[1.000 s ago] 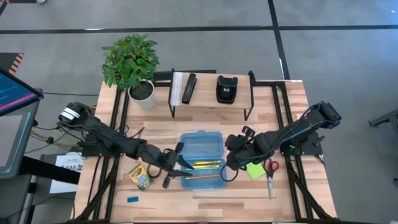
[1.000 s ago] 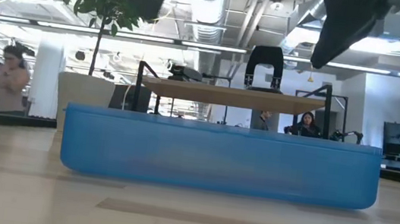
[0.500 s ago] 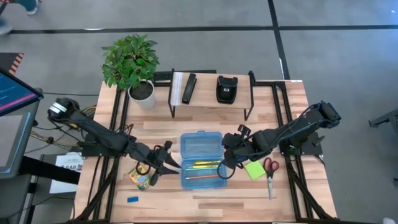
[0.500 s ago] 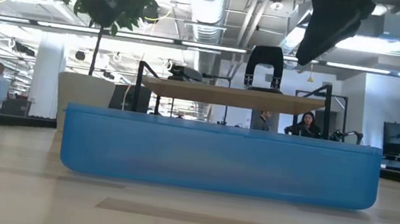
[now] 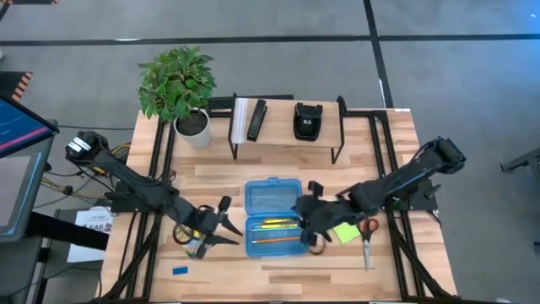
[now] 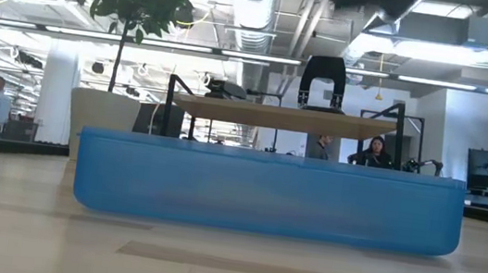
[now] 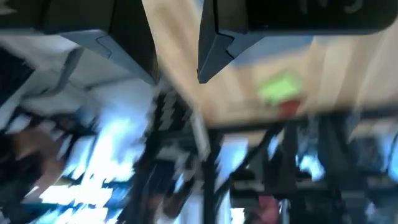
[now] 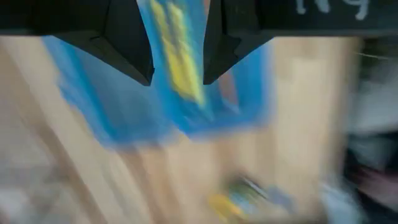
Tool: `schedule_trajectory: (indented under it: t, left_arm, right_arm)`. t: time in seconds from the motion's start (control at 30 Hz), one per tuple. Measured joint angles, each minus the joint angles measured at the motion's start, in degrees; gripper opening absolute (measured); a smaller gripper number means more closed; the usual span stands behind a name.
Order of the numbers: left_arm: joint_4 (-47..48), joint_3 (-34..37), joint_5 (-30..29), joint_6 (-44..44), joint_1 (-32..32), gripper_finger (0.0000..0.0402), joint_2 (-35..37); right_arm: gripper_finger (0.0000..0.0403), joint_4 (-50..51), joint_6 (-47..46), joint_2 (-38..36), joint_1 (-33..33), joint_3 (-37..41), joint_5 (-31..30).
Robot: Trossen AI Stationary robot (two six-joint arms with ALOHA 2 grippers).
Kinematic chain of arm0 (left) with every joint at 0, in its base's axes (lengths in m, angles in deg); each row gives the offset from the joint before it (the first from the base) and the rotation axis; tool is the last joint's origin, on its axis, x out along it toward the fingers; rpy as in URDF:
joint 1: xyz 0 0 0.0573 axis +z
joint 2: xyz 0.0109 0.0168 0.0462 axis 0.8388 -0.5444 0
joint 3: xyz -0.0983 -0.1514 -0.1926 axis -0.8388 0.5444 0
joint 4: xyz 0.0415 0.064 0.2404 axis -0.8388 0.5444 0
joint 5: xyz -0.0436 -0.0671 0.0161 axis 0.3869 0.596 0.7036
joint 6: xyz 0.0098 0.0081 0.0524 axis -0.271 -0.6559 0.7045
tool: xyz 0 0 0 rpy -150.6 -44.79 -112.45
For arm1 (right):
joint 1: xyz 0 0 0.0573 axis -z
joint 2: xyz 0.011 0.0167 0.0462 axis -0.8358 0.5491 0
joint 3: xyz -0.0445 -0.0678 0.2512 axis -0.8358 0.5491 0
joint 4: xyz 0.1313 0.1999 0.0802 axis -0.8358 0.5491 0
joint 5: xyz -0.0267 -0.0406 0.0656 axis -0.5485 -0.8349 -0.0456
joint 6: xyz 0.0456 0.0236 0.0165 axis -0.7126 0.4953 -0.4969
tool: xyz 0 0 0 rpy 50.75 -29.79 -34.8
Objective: Pack school essentials
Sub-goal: Put the black scissors into the blue supply box
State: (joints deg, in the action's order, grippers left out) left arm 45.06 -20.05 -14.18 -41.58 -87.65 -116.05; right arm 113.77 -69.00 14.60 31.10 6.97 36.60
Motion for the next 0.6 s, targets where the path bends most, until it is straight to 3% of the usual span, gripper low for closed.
schedule_trajectory:
  t: [0.1, 0.27, 0.4, 0.6]
  left_arm:
    - [-0.5, 0.0, 1.7, 1.0, 0.0, 0.0102, 2.0]
    - [2.9, 0.0, -0.6, 1.0, -0.1, 0.0102, 3.0]
    - [6.5, 0.0, -4.1, 0.7, -0.2, 0.0102, 2.9]
    - [13.5, 0.0, -14.0, -2.9, 1.0, 0.0102, 2.9]
  right_arm:
    - [0.0157, -6.1, 5.0, -1.8, -0.7, -0.3, 2.9]
    - [0.0157, -0.8, 3.2, -2.8, 0.1, -0.1, 3.1]
    - [0.0155, 14.7, -11.3, -2.6, 2.3, -0.1, 4.7]
    - [0.0157, 39.5, -31.0, -0.9, 3.2, 0.3, 13.0]
